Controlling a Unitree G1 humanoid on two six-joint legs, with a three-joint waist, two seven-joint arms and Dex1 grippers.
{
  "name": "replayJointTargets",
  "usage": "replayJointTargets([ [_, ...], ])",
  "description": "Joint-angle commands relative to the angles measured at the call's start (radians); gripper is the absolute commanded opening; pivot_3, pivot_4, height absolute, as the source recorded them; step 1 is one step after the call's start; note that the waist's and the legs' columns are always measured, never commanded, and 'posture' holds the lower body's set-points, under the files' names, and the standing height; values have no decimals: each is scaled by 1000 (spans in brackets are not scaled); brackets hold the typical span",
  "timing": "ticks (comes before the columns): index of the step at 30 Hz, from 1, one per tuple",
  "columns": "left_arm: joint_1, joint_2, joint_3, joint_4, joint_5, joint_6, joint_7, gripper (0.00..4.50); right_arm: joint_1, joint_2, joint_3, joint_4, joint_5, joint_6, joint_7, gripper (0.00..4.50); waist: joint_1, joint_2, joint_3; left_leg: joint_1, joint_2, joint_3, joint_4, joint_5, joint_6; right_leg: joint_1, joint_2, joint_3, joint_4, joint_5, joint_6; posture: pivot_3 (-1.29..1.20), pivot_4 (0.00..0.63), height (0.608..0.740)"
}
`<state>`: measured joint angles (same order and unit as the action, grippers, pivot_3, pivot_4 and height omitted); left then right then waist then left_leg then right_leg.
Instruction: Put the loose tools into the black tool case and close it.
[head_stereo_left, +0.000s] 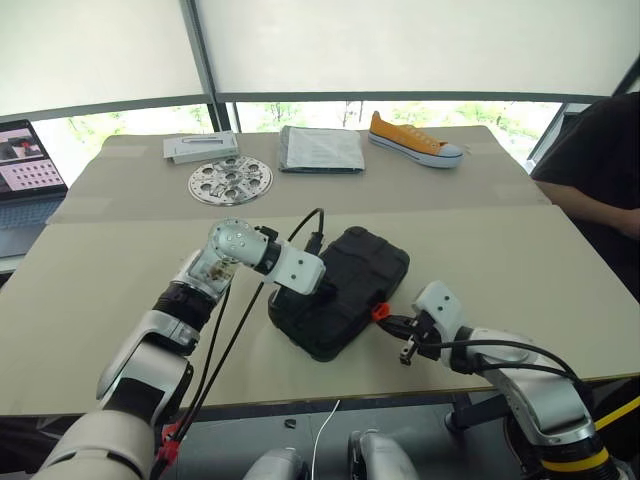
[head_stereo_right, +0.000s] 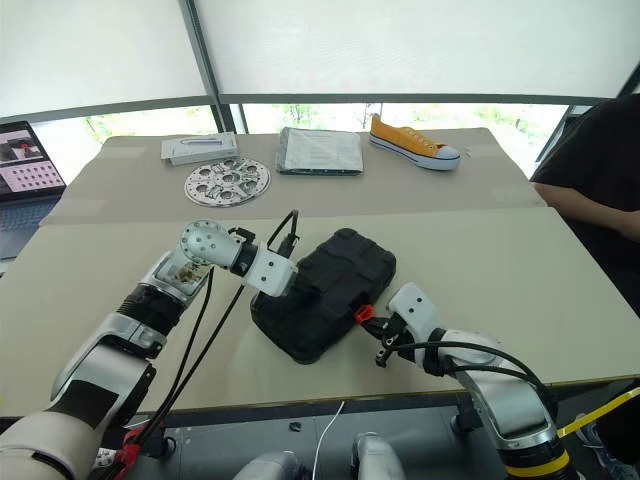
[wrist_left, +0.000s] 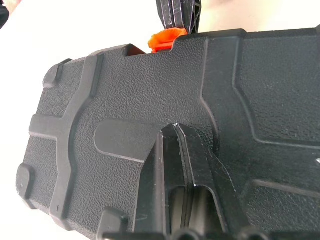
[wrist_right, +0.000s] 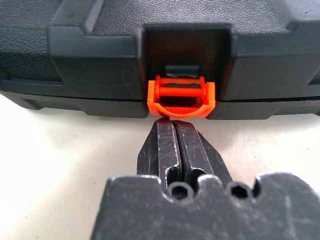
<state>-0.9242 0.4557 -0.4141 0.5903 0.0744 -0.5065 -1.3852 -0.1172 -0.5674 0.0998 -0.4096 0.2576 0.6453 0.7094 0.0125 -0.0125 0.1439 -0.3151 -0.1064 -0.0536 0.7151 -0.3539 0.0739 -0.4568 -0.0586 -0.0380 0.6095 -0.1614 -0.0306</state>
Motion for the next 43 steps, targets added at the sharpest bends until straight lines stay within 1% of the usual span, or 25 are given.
replayJointTargets([
  [1, 41, -16, -69, 56, 73, -2, -5, 0, -76, 0, -25, -113, 38, -34, 9, 59, 0, 0, 0, 0, 0, 0, 0, 0, 0, 0, 0, 0, 0, 0, 0, 0, 150, 740],
  [8, 56, -5, -68, 41, 70, 1, -6, 0, -103, -46, -42, -108, 39, -36, 32, 59, -2, 0, 0, 0, 0, 0, 0, 0, 0, 0, 0, 0, 0, 0, 0, 0, 150, 740],
  [14, 68, 4, -64, 27, 68, 7, -4, 0, -121, -31, -19, -77, 18, -52, 36, 59, 0, 1, -2, 1, 0, 0, 0, 0, 0, 0, 0, 0, 0, -1, 2, 0, 150, 740],
  [16, 71, 9, -61, 25, 70, 8, -1, 0, -119, -33, -13, -72, 9, -62, 40, 59, 5, 1, -2, 1, 0, 0, -1, 0, 0, 0, 0, 0, 0, -1, 2, 0, 150, 740],
  [17, 73, 12, -59, 23, 70, 10, 2, 0, -115, -37, -15, -74, 9, -66, 44, 59, 7, 1, -2, 0, 0, -1, -1, 0, 0, 0, 0, -1, 0, 0, -1, 0, 150, 740],
  [18, 76, 15, -55, 19, 67, 18, 5, 0, -110, -44, -23, -79, 13, -67, 48, 59, 7, 1, -2, 0, 0, -1, -1, 0, 0, 0, 0, -1, 0, 1, -1, 0, 150, 740],
  [21, 100, 47, -12, -21, 10, 115, -20, 0, -92, -94, -106, -111, 89, -22, 100, 59, 6, 1, -2, 0, -1, -1, 0, 0, 0, 0, 0, 0, -1, 1, -1, 0, 150, 740],
  [22, 109, 60, 8, -37, -13, 150, -26, 0, -87, -118, -136, -117, 116, -12, 123, 593, 5, 1, -2, 0, -1, -1, 0, 0, 0, 0, 0, 0, -1, 1, -1, 0, 150, 740],
  [23, 116, 69, 20, -50, -27, 173, -28, 516, -83, -135, -153, -120, 134, -8, 136, 753, 3, 1, -2, -1, -1, -1, -1, 0, 1, 0, 0, 0, -1, 1, -1, 0, 150, 740],
  [24, 125, 78, 34, -71, -47, 208, -32, 640, -77, -155, -173, -122, 154, -5, 153, 1126, -1, 1, -2, -1, -1, -1, -1, 0, 1, -1, 0, 0, -1, 1, -1, 0, 150, 740],
  [25, 143, 105, 66, -114, -93, 285, -44, 1036, -66, -198, -220, -118, 192, 0, 201, 1517, -5, 1, -2, -1, 0, -1, -1, 0, 0, -1, 1, -1, -2, 1, -1, 0, 150, 740],
  [26, 173, 152, 116, -170, -154, 387, -58, 1327, -52, -257, -288, -103, 243, 11, 272, 1794, -10, 1, -2, 0, 0, -1, -1, 0, 0, -1, 1, -1, -2, 0, -2, 0, 150, 740],
  [27, 195, 187, 152, -213, -197, 463, -67, 1749, -41, -300, -336, -93, 280, 19, 322, 2228, -15, 1, -1, 0, 1, 0, -3, 0, 0, -2, 1, 0, -2, 0, -2, 0, 150, 740],
  [29, 261, 277, 229, -319, -295, 627, -85, 2347, -13, -383, -421, -62, 340, 20, 423, 2828, -26, 2, 0, 0, 1, 0, -5, 0, 0, -3, 1, -1, -1, -1, -3, 0, 150, 740],
  [30, 311, 338, 287, -383, -350, 718, -85, 2785, 1, -428, -462, -34, 362, 18, 479, 3262, -30, 2, 0, 0, 2, 0, -5, 0, 0, -4, 3, -1, -1, -2, -5, 0, 150, 740],
  [32, 406, 442, 402, -488, -449, 877, -69, 3521, 20, -499, -519, 33, 378, -2, 566, 3979, -32, 2, 2, 0, 4, 0, -6, -1, 0, -5, 4, -1, -1, -2, -5, 0, 150, 740],
  [34, 494, 511, 507, -569, -539, 996, -58, 4197, 18, -538, -539, 101, 374, -31, 614, 4483, -26, 2, 9, 0, 4, 0, -6, -1, 0, -5, 4, -1, -2, -3, -6, 0, 150, 740],
  [37, 611, 550, 646, -663, -630, 1103, -10, 4197, -1, -563, -548, 187, 385, -51, 671, 4483, -10, 2, 13, -2, 3, 0, -5, -2, 2, -4, 2, -2, -3, -2, -5, 0, 150, 740],
  [39, 676, 555, 711, -707, -656, 1134, 22, 4197, -20, -570, -542, 220, 400, -45, 696, 4483, 4, 3, 14, -2, 2, 0, -5, -3, 2, -4, 1, -2, -4, -2, -5, 0, 150, 740],
  [43, 785, 554, 774, -772, -647, 1105, 53, 4197, -63, -563, -499, 251, 396, -55, 705, 4483, 8, 4, 15, -2, 1, -1, -5, -4, 0, -3, 0, -3, -5, -2, -5, 0, 150, 740],
])
